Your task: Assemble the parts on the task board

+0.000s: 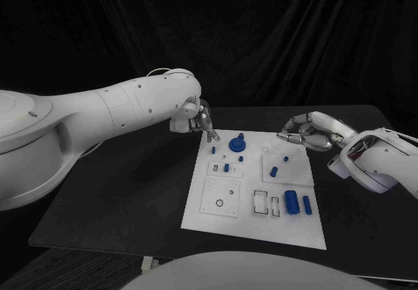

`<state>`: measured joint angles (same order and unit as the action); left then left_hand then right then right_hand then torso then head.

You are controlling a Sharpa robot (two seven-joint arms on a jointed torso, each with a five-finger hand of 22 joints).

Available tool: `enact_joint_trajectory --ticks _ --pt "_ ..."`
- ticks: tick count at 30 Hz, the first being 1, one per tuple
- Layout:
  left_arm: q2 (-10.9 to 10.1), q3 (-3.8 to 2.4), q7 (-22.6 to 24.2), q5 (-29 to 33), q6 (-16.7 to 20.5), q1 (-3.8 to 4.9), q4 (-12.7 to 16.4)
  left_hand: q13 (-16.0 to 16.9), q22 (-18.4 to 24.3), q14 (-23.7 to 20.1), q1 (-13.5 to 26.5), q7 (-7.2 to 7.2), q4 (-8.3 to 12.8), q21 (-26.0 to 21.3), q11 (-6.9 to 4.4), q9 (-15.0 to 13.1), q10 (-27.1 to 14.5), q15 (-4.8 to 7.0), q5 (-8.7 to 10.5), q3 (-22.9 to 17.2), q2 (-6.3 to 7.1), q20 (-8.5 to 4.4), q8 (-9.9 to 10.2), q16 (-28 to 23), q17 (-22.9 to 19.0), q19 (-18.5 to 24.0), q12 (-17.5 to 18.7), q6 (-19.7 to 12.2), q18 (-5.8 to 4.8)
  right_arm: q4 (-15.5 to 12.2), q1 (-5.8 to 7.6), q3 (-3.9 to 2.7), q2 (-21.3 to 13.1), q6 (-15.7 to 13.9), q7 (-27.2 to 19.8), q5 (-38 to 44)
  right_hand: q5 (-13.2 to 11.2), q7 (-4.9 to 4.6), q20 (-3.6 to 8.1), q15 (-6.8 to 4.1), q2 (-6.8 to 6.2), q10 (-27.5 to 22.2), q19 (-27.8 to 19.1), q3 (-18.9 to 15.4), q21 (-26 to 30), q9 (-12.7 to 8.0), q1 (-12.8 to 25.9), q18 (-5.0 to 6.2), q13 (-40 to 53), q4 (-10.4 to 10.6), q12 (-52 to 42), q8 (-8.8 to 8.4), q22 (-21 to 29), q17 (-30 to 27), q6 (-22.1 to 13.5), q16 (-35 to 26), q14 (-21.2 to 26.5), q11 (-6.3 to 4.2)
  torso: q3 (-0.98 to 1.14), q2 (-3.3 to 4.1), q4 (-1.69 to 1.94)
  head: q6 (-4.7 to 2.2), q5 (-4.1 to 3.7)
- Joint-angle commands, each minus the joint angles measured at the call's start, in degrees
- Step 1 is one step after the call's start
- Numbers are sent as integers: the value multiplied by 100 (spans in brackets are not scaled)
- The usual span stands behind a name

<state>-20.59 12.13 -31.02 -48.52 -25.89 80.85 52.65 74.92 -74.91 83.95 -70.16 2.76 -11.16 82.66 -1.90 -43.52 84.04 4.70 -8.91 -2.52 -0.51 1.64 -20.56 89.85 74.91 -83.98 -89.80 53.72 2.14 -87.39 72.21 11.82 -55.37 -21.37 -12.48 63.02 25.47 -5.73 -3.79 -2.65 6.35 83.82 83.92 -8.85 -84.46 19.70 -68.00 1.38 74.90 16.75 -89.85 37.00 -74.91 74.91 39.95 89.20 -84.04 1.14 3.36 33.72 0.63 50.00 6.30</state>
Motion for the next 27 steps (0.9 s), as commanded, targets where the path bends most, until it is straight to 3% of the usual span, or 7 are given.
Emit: enact_joint_trajectory --ticks 1,8,12,18,20,22,27 --pt "86 -6 233 61 -305 -53 -147 1508 -862 605 60 22 -29 -1 58 34 596 -43 86 36 24 46 45 15 1509 -106 -20 58 10 -24 -10 -3 -7 62 106 0 -13 -1 -27 40 48 618 281 -37 11 7 13 22 1510 -9 -15 25 -1291 1307 54 -10 -540 34 -23 39 -15 0 2" --pt "231 -7 344 -142 -303 -173 -419 1508 -864 605 69 37 -43 -10 73 97 596 -58 108 46 11 59 128 15 1509 -99 -20 60 12 -32 -9 -3 3 72 107 0 -13 -1 -27 40 48 618 281 -37 11 7 13 22 1510 -9 -15 25 -1291 1307 54 -10 -540 34 -36 61 -18 0 -18" --pt "263 -7 412 -315 -272 -219 -506 1508 -862 605 71 41 -48 -15 78 115 596 -62 84 46 3 63 150 15 1509 -95 -20 72 14 -33 -9 -3 7 76 108 0 -13 -1 -27 40 48 618 281 -37 11 7 13 22 1510 -9 -15 25 -1291 1307 54 -10 -540 34 -54 92 -29 0 -11" --pt "291 -7 452 -392 -193 -243 -562 1508 -872 605 160 47 -102 -14 85 155 596 -72 141 96 10 75 191 15 1509 -95 -20 149 13 -25 -9 -3 12 83 115 0 -12 1 -27 40 49 618 280 -40 14 9 13 23 1510 -9 -15 32 -1290 1306 65 -10 -540 32 -79 134 -47 0 13" --pt "314 -7 442 -405 -159 -248 -593 1508 -875 605 232 54 -149 -19 92 182 596 -78 309 144 9 83 233 15 1509 -91 -20 180 14 -22 -9 -3 18 88 117 0 -12 1 -27 40 49 618 280 -40 14 9 13 23 1510 -9 -15 32 -1290 1306 65 -10 -540 32 -88 145 -49 0 14" --pt "326 -7 438 -409 -145 -252 -611 1508 -876 605 243 56 -155 -21 96 182 596 -81 347 155 11 85 240 15 1509 -90 -20 180 15 -20 -9 -3 22 91 116 0 -12 1 -27 40 49 618 280 -40 14 9 13 23 1510 -9 -15 32 -1290 1306 65 -10 -540 32 -94 159 -54 0 18" --pt "341 -7 411 -417 -101 -259 -642 1508 -886 605 264 25 -159 -20 81 79 596 -76 389 185 -1 87 143 15 1509 -92 -20 286 15 -15 -9 -3 19 100 121 0 -12 2 -27 39 50 618 280 -42 14 10 14 23 1510 -8 -15 34 -1291 1301 70 -13 -538 31 -95 159 -59 0 8"
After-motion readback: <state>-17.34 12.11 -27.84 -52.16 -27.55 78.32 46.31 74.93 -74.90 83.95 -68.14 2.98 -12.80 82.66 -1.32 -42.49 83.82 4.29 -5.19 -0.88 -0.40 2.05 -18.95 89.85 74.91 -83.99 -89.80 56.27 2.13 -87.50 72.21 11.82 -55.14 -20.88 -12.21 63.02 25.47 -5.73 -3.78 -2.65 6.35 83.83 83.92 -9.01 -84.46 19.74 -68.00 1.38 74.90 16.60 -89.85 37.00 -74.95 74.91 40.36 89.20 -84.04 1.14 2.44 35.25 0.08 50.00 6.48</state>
